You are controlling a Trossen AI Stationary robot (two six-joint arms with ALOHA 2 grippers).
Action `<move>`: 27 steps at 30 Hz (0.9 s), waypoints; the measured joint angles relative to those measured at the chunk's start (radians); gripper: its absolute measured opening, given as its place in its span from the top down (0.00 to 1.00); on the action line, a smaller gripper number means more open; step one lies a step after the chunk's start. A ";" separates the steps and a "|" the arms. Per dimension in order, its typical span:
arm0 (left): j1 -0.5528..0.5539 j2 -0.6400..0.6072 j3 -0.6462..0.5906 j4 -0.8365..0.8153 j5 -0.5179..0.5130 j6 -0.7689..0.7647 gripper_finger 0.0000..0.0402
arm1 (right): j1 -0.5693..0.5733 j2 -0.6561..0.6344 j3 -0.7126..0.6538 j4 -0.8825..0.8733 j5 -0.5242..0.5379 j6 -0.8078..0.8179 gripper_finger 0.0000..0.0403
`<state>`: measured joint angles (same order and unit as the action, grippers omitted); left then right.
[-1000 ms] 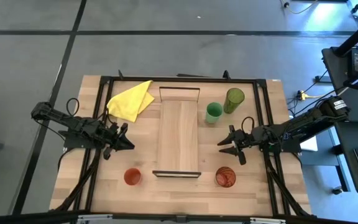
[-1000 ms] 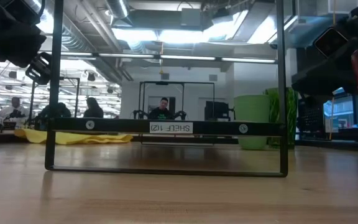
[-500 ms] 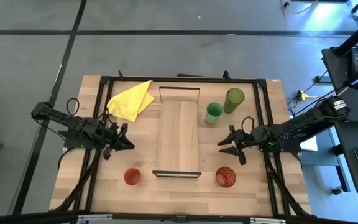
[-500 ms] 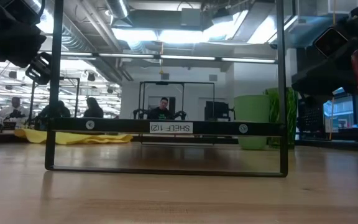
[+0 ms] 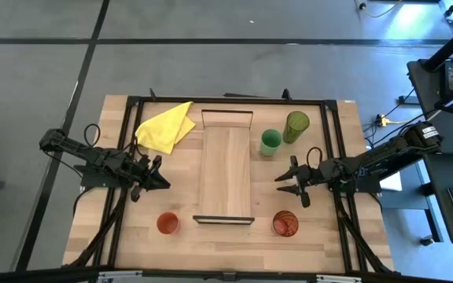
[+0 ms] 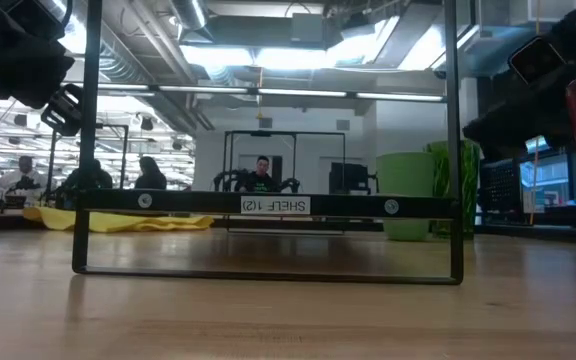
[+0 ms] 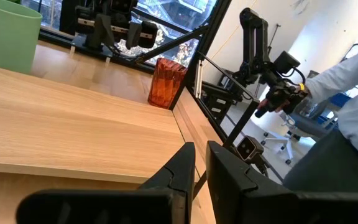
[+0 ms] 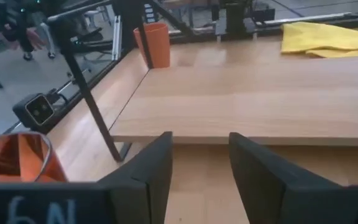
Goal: Stack small to large cups/mugs on shelf
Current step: Put the green cup on the shelf
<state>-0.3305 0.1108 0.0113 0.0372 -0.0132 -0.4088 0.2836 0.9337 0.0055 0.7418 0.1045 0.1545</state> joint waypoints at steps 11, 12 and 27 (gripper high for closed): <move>0.000 0.000 0.000 0.075 -0.154 0.097 0.91 | 0.000 0.000 0.000 0.286 0.108 0.037 0.61; 0.000 0.000 0.000 0.116 -0.184 0.086 0.91 | 0.000 0.000 0.000 0.327 0.126 0.025 0.61; 0.000 0.000 0.000 0.814 -0.474 0.027 0.91 | 0.000 0.000 0.182 0.593 0.261 0.015 0.61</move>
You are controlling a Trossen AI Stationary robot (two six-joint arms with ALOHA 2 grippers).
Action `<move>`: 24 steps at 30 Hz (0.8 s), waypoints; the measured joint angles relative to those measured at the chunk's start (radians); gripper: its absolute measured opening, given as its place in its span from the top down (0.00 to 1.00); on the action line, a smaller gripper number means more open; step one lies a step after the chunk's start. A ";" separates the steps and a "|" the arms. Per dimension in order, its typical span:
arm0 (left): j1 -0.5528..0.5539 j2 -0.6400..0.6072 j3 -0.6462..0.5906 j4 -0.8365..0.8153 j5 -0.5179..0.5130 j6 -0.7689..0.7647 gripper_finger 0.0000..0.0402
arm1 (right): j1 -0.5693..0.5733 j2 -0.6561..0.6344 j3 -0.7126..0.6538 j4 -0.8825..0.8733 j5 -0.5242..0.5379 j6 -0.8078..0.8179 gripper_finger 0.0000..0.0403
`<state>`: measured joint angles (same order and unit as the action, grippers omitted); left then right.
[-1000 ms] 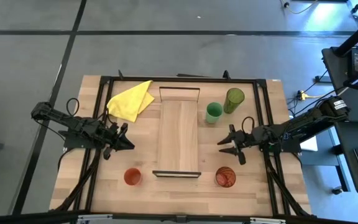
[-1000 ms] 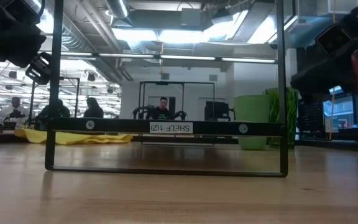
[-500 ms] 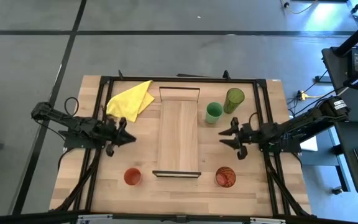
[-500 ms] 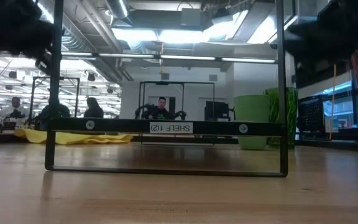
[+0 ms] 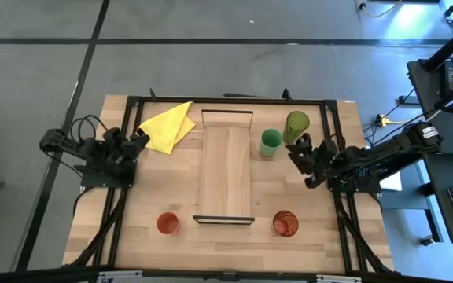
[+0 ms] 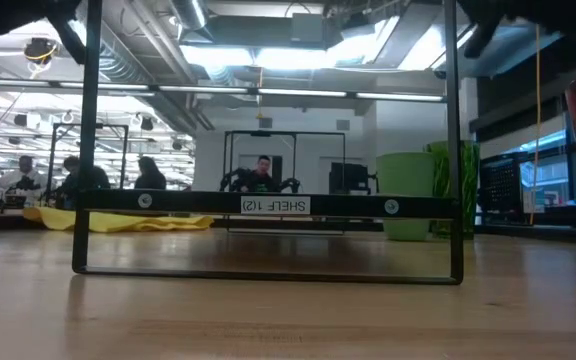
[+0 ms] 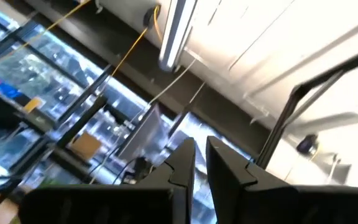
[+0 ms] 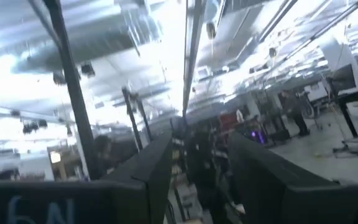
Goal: Stack small to large cups/mugs on shelf
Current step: Put the green cup on the shelf
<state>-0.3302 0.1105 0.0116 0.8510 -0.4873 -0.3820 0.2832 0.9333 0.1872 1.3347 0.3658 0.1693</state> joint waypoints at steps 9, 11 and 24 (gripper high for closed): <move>0.000 0.001 0.000 0.027 -0.033 -0.009 0.91 | 0.001 0.000 0.198 -0.002 0.045 0.146 0.61; 0.000 0.000 0.000 0.055 -0.079 -0.009 0.91 | 0.000 0.001 0.261 -0.013 0.158 0.135 0.61; 0.000 0.000 0.000 0.031 -0.183 -0.002 0.91 | -0.332 -0.017 1.149 -2.078 0.264 0.414 0.61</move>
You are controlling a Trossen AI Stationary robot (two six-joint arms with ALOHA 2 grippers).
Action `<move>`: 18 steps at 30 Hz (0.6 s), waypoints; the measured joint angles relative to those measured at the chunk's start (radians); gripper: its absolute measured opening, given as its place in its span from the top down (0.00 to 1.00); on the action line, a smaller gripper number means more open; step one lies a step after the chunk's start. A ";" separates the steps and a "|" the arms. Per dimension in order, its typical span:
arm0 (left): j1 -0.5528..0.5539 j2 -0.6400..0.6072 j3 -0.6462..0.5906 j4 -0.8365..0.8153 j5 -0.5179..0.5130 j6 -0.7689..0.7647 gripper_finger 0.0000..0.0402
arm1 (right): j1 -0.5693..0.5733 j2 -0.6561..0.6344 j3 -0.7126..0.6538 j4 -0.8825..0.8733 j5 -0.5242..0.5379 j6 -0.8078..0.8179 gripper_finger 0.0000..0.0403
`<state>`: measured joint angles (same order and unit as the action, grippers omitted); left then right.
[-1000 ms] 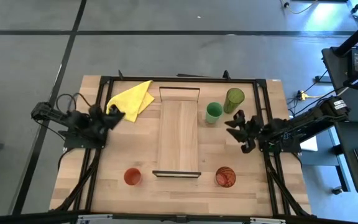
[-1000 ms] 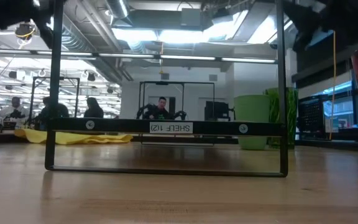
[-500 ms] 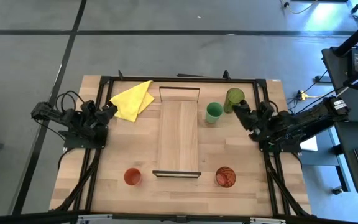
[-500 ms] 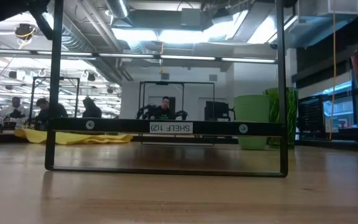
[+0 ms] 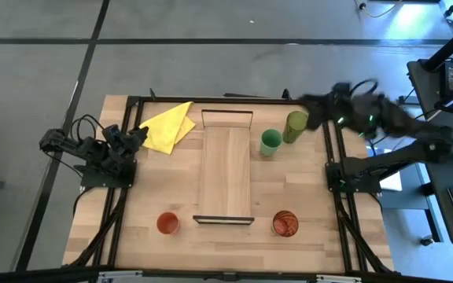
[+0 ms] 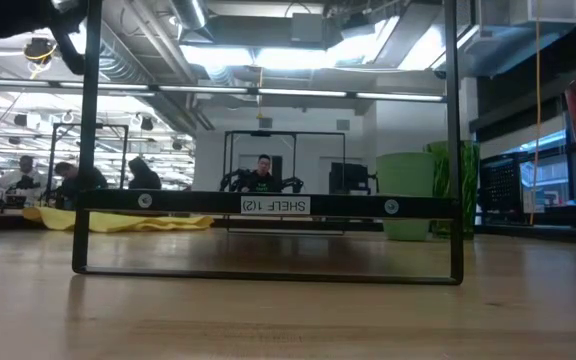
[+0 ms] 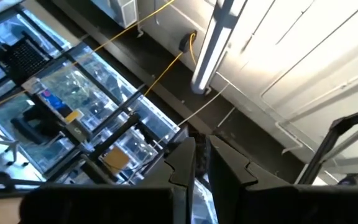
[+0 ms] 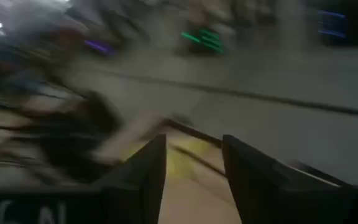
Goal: Stack small to large cups/mugs on shelf
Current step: Put the green cup on the shelf
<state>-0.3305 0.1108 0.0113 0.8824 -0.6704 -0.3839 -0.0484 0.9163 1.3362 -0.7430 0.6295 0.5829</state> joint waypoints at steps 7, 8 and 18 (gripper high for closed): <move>0.000 0.000 0.000 -0.091 0.000 -0.005 0.91 | -0.219 0.025 0.273 -0.555 0.054 0.171 0.61; 0.000 0.000 0.000 -0.117 0.000 -0.017 0.91 | -0.251 0.026 0.279 -0.612 0.039 0.218 0.61; 0.000 0.000 0.000 -0.285 -0.085 -0.085 0.91 | -0.436 0.058 0.093 -0.706 -0.372 0.356 0.61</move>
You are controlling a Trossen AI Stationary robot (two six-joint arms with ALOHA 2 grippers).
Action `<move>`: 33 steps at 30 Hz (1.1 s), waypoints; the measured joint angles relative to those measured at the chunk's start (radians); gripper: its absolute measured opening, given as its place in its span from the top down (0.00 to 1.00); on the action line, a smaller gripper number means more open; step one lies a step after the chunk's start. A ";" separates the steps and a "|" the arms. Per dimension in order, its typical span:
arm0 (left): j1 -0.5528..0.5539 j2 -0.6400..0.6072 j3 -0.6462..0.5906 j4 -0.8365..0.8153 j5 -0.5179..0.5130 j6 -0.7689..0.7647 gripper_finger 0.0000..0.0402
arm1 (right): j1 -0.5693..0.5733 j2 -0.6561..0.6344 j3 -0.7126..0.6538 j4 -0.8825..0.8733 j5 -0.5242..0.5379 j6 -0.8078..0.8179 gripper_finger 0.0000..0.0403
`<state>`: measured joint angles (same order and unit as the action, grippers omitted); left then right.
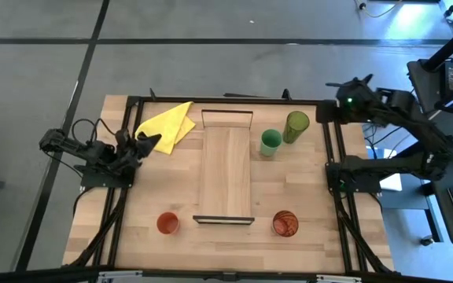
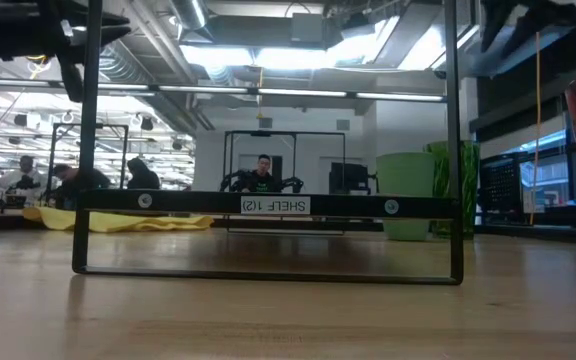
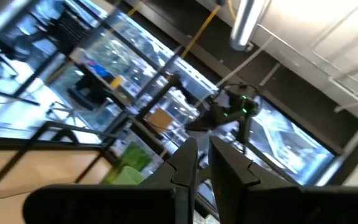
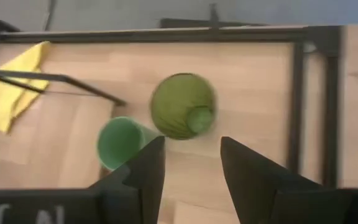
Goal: Stack small to large cups/mugs on shelf
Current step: Put the green cup on the shelf
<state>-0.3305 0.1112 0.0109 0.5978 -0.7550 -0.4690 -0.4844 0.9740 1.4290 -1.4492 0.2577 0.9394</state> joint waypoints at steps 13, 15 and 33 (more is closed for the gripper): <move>0.000 0.000 0.000 -0.008 -0.008 -0.026 0.91 | 0.000 0.018 -0.124 0.224 -0.050 -0.097 0.61; 0.000 0.000 0.000 -0.008 0.005 -0.027 0.91 | 0.001 0.019 -0.129 0.227 -0.053 -0.083 0.61; 0.000 0.000 0.000 -0.071 -0.015 -0.078 0.91 | -0.205 0.170 -0.132 0.113 -0.151 -0.357 0.61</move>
<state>-0.3305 0.1112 0.0109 0.5266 -0.7696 -0.5468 -0.6892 1.1442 1.2968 -1.3358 0.1069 0.5825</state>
